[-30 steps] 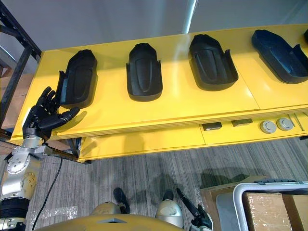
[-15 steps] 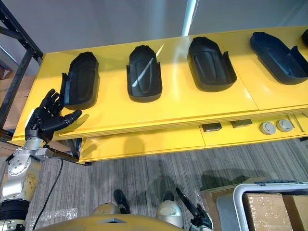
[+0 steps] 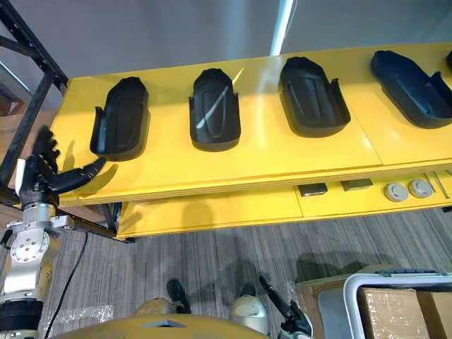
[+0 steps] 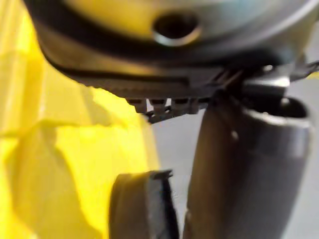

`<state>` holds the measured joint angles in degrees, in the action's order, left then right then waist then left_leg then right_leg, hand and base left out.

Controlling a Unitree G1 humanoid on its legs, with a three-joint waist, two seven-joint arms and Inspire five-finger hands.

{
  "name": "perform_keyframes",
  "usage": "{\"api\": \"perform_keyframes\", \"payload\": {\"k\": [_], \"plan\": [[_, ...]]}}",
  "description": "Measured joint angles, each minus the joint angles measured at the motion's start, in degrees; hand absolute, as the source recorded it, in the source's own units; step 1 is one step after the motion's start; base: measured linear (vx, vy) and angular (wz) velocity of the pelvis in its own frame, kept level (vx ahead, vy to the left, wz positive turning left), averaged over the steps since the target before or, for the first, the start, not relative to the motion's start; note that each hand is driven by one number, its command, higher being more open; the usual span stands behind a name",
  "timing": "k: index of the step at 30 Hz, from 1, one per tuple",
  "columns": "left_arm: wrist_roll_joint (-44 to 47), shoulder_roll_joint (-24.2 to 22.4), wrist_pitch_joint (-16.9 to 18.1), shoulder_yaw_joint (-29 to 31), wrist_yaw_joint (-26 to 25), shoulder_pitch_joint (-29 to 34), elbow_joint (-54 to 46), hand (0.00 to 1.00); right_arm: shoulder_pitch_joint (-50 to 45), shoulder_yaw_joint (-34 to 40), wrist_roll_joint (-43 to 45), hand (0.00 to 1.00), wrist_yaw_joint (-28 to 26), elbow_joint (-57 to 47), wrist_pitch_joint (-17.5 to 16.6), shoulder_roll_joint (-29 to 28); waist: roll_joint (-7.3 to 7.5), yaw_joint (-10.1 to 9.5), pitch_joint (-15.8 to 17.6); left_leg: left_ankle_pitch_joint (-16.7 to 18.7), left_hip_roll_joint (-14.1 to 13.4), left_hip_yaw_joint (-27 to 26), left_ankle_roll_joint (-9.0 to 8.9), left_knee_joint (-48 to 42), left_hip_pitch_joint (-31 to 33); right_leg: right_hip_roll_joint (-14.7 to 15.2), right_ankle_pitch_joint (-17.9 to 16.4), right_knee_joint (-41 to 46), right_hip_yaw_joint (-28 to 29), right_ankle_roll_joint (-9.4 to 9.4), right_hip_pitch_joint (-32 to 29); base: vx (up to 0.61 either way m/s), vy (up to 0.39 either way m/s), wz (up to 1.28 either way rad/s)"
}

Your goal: Walk over and take three plastic housings, then place them on the shelf

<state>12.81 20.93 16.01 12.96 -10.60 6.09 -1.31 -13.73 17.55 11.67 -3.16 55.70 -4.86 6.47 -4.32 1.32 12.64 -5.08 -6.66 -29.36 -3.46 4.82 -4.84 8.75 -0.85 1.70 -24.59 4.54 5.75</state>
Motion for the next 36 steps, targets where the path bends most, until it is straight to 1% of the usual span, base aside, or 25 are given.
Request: {"api": "perform_keyframes", "payload": {"k": [1,2,3,4,6,8,9,11,12,14,15,17,19,20,22,23,25,26,28,31,32,33,36], "plan": [[0.0,-0.9,2.1,0.1,0.0,1.1,-3.4,1.0,0.1,0.0,0.0,1.0,0.1,0.4,-0.1,0.0,0.03,-0.26,-0.1,0.0,0.0,0.2,0.0,0.0,-0.4,0.1,0.0,-0.1,-0.2,0.0,0.6,0.01,0.003,0.1],[0.1,-1.3,3.2,0.1,0.4,1.5,-5.0,1.0,0.0,0.0,0.0,1.0,0.2,0.6,-0.1,0.0,0.01,-0.5,-0.1,0.0,0.1,0.2,-0.02,0.0,-0.7,0.1,0.0,-0.2,-0.2,0.0,0.9,0.01,0.005,0.07],[0.3,-2.3,5.0,0.0,1.7,1.8,-8.1,1.0,0.0,0.0,0.0,1.0,0.3,1.2,-0.1,0.0,-0.1,-1.1,-0.7,0.1,0.1,0.3,-0.06,0.0,-0.8,0.1,0.1,-0.6,-0.3,0.19,1.4,-0.01,0.003,0.05],[2.2,-3.0,6.6,0.1,5.0,2.4,-11.1,1.0,0.2,0.0,0.0,1.0,0.5,1.9,-0.1,0.0,-0.21,-1.32,-1.5,0.1,0.1,0.4,-0.07,0.1,-0.7,0.0,0.2,-0.8,-0.4,0.32,1.4,-0.01,0.003,0.05],[8.1,-3.1,6.9,-0.2,12.6,3.7,-14.9,1.0,0.4,0.0,0.0,1.0,1.0,2.4,-0.1,0.0,-0.49,-1.38,-2.5,0.1,0.2,0.4,-0.06,0.2,-0.8,0.1,0.3,-0.8,-0.4,0.36,1.6,0.0,0.0,0.0],[15.6,-3.1,6.5,-2.4,25.3,3.9,-17.9,1.0,0.7,0.4,-0.1,1.0,1.3,3.2,-0.1,0.0,-1.03,-1.57,-3.4,0.3,0.2,0.3,-0.09,0.3,-1.5,0.1,0.4,-1.0,-0.6,0.51,2.6,0.0,0.0,0.0],[17.2,-3.0,5.9,-3.0,28.8,3.9,-18.4,1.0,0.8,0.5,-0.1,1.0,1.3,3.4,-0.1,0.0,-1.12,-1.57,-3.7,0.4,0.2,0.3,-0.18,0.3,-1.7,0.1,0.4,-1.0,-0.6,0.52,2.8,0.0,0.0,0.0],[22.4,-2.3,1.0,-6.0,41.5,3.6,-19.6,1.0,1.2,0.6,-0.1,1.0,1.3,4.5,-0.1,0.1,-1.33,-1.52,-5.1,0.7,0.2,0.0,-0.57,0.3,-1.6,0.1,0.7,-1.5,-0.6,0.61,2.8,-0.01,0.01,-0.04],[23.4,-1.8,-0.5,-7.1,44.1,3.5,-19.6,1.0,1.2,0.7,-0.1,1.0,1.3,4.6,-0.1,0.2,-1.18,-1.52,-5.3,0.7,0.2,-0.1,-0.57,0.3,-1.6,0.1,0.9,-1.8,-0.5,0.62,2.8,0.0,0.007,-0.07],[23.5,0.6,-7.4,-10.7,52.9,3.3,-19.6,1.0,1.5,1.0,-0.2,1.0,1.3,5.1,-0.1,0.5,-1.57,-1.13,-5.9,0.9,0.3,-0.4,-0.5,0.3,-1.6,0.1,1.2,-2.0,-0.4,0.61,2.8,0.0,0.009,-0.06],[23.5,1.6,-9.3,-11.6,55.1,3.3,-19.5,1.0,1.6,1.0,-0.2,1.0,1.3,5.4,-0.1,0.6,-1.61,-1.06,-5.9,1.0,0.3,-0.4,-0.48,0.3,-1.6,0.1,1.2,-2.1,-0.4,0.6,2.8,0.0,0.012,-0.04],[23.4,4.8,-14.8,-15.1,60.2,2.8,-19.3,1.0,2.0,1.0,-0.2,1.0,1.2,6.2,0.0,1.0,-1.59,-1.03,-6.0,1.0,0.3,-0.6,-0.46,0.3,-1.5,0.0,1.6,-2.6,-0.3,0.58,2.8,0.0,0.008,-0.05],[23.9,7.5,-20.7,-19.1,63.8,2.7,-18.0,1.0,2.4,0.9,-0.2,1.0,1.0,7.0,0.6,1.8,-1.48,-1.0,-6.0,1.0,0.4,-0.8,-0.34,0.3,-1.1,0.1,1.9,-2.9,-0.2,0.69,2.5,0.0,0.006,-0.02],[24.3,7.7,-21.8,-19.9,64.1,2.7,-17.0,1.0,2.4,0.9,-0.2,1.0,1.0,7.1,0.6,2.0,-1.45,-0.99,-6.1,1.0,0.4,-0.8,-0.33,0.3,-1.0,0.1,1.9,-2.9,-0.2,0.71,2.4,0.0,0.0,0.0],[25.5,8.3,-25.2,-23.4,64.2,2.1,-11.5,1.0,2.9,-0.2,-0.2,1.0,1.0,7.2,1.0,2.7,-0.96,-0.98,-6.0,0.8,0.6,-0.6,-0.01,0.3,-0.8,0.2,2.0,-3.0,-0.4,0.73,2.2,0.03,0.017,0.04],[25.4,8.5,-25.7,-24.6,64.1,1.8,-9.6,1.0,3.0,-0.3,-0.2,1.0,0.9,7.2,1.2,2.7,-0.77,-0.97,-6.0,0.7,0.6,-0.5,0.24,0.3,-0.9,0.2,2.0,-3.0,-0.4,0.73,2.2,0.03,0.006,0.04],[25.0,8.9,-27.8,-29.0,62.4,1.1,-3.2,1.0,3.4,-1.6,-0.3,1.0,0.8,7.2,1.9,2.7,0.1,-0.82,-6.3,0.6,0.6,-0.4,0.28,0.3,-0.9,0.2,1.9,-3.1,-0.5,0.71,2.2,0.04,0.006,0.02],[24.5,8.8,-28.6,-30.8,61.0,1.2,-0.9,1.0,3.8,-2.5,-0.7,1.0,0.7,7.2,2.1,2.7,0.27,-0.77,-6.4,0.5,0.7,-0.3,0.29,0.3,-1.0,0.2,1.9,-3.1,-0.5,0.7,2.2,0.05,0.005,0.0],[22.2,8.5,-29.2,-34.2,58.4,1.2,4.4,1.0,4.8,-3.8,-1.2,1.0,0.0,7.2,2.2,2.6,1.46,-0.76,-5.9,0.5,0.7,-0.2,0.29,0.3,-1.2,0.2,1.9,-3.2,-0.5,0.66,2.3,0.02,0.002,0.0],[15.4,6.7,-29.6,-35.8,53.7,1.5,11.4,1.0,5.8,-4.8,-1.2,1.0,-0.2,7.2,2.9,2.2,2.59,-0.82,-5.5,0.5,1.0,0.0,0.27,0.4,-1.3,0.3,1.8,-3.4,-0.6,0.65,2.3,0.0,0.0,0.0],[13.5,5.9,-29.2,-35.8,51.6,1.8,13.4,1.0,5.8,-4.9,-1.2,1.0,-0.2,7.2,2.9,2.1,2.72,-0.83,-5.5,0.6,1.0,0.1,0.25,0.4,-1.3,0.3,1.8,-3.5,-0.6,0.67,2.4,0.04,0.011,0.01],[13.0,4.9,-28.5,-35.6,48.7,2.6,15.7,1.0,5.8,-5.4,-1.2,1.0,-0.2,7.2,2.9,2.1,2.81,-0.8,-5.6,0.6,1.0,0.1,0.22,0.4,-1.3,0.4,1.8,-3.6,-0.7,0.7,2.4,0.03,0.006,0.01],[13.1,2.2,-27.2,-34.9,42.8,3.9,19.7,1.0,5.7,-6.4,-1.2,1.0,-0.2,7.2,3.0,1.9,2.85,-0.93,-5.6,0.6,1.1,0.3,0.18,0.4,-1.3,0.4,1.8,-3.8,-1.0,0.76,2.7,0.03,0.003,0.05]]}}
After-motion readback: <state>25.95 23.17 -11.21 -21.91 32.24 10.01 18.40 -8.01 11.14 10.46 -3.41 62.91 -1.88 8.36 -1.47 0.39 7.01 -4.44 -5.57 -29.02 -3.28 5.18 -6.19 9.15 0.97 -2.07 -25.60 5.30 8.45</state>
